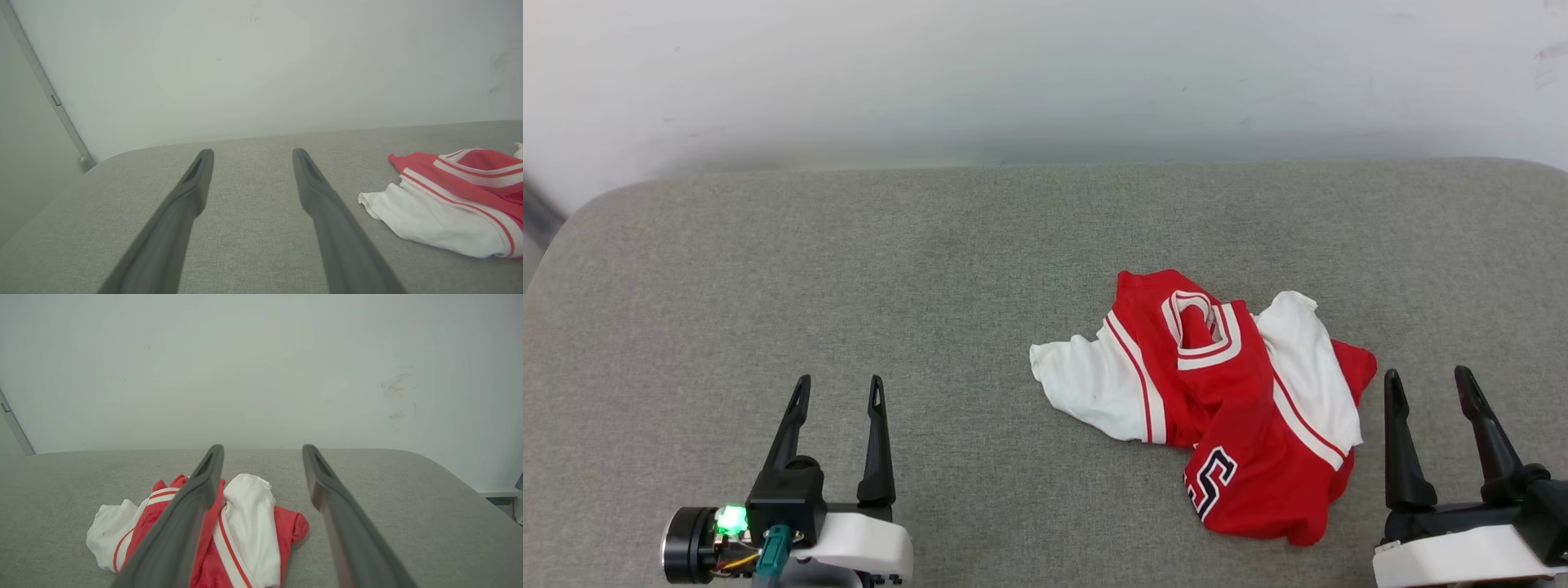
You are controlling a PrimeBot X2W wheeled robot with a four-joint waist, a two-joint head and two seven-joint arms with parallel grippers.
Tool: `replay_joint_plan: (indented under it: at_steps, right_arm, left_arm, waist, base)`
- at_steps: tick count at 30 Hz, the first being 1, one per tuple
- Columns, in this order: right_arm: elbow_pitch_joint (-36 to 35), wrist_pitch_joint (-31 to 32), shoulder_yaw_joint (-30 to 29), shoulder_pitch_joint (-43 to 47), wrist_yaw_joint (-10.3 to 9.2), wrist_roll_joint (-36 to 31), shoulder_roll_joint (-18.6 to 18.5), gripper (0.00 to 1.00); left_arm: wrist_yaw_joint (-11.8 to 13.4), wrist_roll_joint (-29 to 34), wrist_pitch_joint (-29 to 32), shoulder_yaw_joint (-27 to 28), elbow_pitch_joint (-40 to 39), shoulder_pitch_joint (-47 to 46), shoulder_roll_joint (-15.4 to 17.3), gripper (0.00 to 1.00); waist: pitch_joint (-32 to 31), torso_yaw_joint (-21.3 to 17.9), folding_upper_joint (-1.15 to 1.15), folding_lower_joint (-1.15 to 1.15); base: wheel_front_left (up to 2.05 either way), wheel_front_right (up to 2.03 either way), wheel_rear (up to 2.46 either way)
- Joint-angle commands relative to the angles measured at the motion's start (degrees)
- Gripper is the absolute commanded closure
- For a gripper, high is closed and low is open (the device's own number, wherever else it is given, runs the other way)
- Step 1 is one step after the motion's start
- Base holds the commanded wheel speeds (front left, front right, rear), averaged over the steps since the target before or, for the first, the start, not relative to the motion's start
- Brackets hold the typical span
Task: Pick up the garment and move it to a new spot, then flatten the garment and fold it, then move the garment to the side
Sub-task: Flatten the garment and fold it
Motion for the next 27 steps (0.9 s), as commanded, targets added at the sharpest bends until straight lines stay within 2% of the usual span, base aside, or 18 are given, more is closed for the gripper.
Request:
replay_joint_plan:
  at_steps: [1,10,14,16,17,24,26,27]
  right_arm:
    - [0.1,-0.1,0.1,0.7,-0.02,0.3,0.1,0.00]
    - [0.6,-0.1,0.4,1.2,-0.02,0.5,0.1,0.00]
    - [0.5,-0.1,0.2,1.1,-0.02,0.5,0.1,0.00]
    - [0.4,-0.1,0.2,0.9,-0.02,0.4,0.1,0.00]
    - [0.2,-0.1,0.2,0.4,-0.02,0.2,0.1,0.00]
    - [-0.4,-0.1,0.9,-1.2,-0.02,0.0,0.1,0.00]
    - [-0.5,-0.1,1.0,-1.7,-0.02,0.0,0.1,0.00]
    - [-0.8,-0.1,0.7,-2.5,-0.02,0.0,0.1,0.00]
  left_arm:
    - [-0.4,0.5,-0.1,0.6,0.0,0.9,-0.4,0.00]
    - [-2.4,2.0,-0.1,2.5,0.8,1.8,-1.7,0.00]
    - [-4.1,1.7,-0.1,2.9,1.7,-0.6,-1.9,0.00]
    - [-5.4,1.9,-0.1,3.2,2.3,-2.9,-1.4,0.00]
    - [-7.3,2.3,-0.1,3.8,2.8,-7.7,0.0,0.00]
    - [-12.8,2.3,-0.1,4.2,4.7,-20.8,3.6,0.00]
    - [-14.6,2.6,-0.1,3.2,6.9,-24.5,5.0,0.00]
    - [-16.6,2.8,2.4,0.0,10.7,-32.0,6.8,0.00]
  waist:
    - [-0.1,0.0,0.00,0.00]
    - [-0.6,-0.1,0.00,0.00]
    - [-0.7,0.0,0.00,0.00]
    - [-0.6,0.2,0.00,0.00]
    - [-0.2,0.2,0.00,0.00]
    - [2.1,-1.1,0.00,0.00]
    - [2.9,-1.5,0.00,0.00]
    - [5.0,-2.1,0.00,0.00]
  base:
    - [0.00,0.00,0.00]
    - [0.00,0.00,0.00]
    - [0.00,0.00,0.00]
    - [0.00,0.00,0.00]
    - [0.00,0.00,0.00]
    - [0.00,0.00,0.00]
    - [0.00,0.00,0.00]
    - [0.00,0.00,0.00]
